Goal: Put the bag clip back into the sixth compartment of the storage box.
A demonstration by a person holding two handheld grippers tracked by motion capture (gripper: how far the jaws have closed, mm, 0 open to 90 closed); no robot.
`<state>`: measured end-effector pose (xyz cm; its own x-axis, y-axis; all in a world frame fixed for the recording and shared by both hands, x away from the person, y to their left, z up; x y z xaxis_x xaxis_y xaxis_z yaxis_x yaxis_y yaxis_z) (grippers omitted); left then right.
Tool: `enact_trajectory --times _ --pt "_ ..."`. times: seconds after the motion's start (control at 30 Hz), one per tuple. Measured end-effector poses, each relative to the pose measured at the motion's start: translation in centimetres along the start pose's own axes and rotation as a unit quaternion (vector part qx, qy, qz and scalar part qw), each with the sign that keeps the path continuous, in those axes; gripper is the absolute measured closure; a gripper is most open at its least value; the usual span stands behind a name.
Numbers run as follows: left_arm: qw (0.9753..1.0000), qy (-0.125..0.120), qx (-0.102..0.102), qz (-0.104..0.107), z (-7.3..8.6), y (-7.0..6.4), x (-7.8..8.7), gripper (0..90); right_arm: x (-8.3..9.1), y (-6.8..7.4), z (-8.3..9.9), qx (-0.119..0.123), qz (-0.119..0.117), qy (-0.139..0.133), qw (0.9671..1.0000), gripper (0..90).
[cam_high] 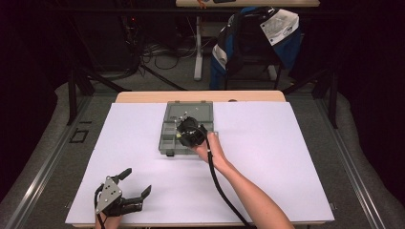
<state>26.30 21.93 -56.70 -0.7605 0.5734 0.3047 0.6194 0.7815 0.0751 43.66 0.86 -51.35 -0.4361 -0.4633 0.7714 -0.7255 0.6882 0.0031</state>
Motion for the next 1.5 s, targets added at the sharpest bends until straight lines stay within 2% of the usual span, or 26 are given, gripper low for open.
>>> enact_trajectory --times 0.23,0.4,0.57,0.6,0.73,1.07,1.13,1.2,1.4,1.5 --pt "1.0 -0.001 0.0 0.0 0.0 0.0 0.0 10.1 -0.4 0.2 -0.5 -0.003 0.003 0.008 1.0 80.2" --pt "1.0 -0.001 0.0 0.0 0.0 0.0 0.0 10.1 -0.9 0.3 -0.6 -0.015 0.008 0.012 0.9998 80.1" --pt "1.0 0.0 -0.006 -0.001 0.0 0.0 0.0 10.1 -1.2 0.2 -0.7 -0.031 0.012 0.02 0.9993 80.0" --pt "1.0 0.0 -0.006 -0.002 0.0 0.0 0.0 10.1 -1.3 0.3 -0.8 -0.043 0.01 0.021 0.9988 80.0" --pt "1.0 0.0 -0.005 -0.001 0.0 0.0 0.0 10.1 -1.6 0.1 -0.9 -0.041 0.009 0.022 0.9989 80.0" --pt "1.0 -0.003 -0.004 -0.003 -0.1 -0.1 0.1 10.1 -2.2 0.1 -1.2 -0.056 0.014 0.021 0.9981 80.0" --pt "1.0 -0.003 -0.005 -0.004 -0.1 -0.1 0.1 10.1 -2.4 0.1 -1.1 -0.064 0.015 0.029 0.9974 80.0" --pt "1.0 -0.003 -0.004 -0.004 -0.1 -0.1 0.1 10.1 -2.4 0.0 -1.1 -0.059 0.014 0.032 0.9976 80.0" --pt "1.0 -0.005 -0.005 -0.003 -0.1 -0.1 0.1 10.1 -2.7 -0.1 -0.9 -0.062 0.014 0.036 0.9973 80.0" --pt "1.0 -0.004 -0.004 -0.003 -0.1 -0.1 0.1 10.1 -3.0 -0.1 -0.9 -0.071 0.015 0.032 0.9969 80.0"
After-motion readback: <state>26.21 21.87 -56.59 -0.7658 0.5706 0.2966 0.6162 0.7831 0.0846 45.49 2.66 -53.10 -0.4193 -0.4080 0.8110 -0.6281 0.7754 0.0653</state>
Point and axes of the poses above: each handheld gripper's, and its own axes: x roughly backward along the jaws, z roughly out of its underside, y roughly to its left, the point moved 4 cm from there along -x, roughly forward along the jaws, and after that the axes turned 1 degree about y, right-handed, at the moved point
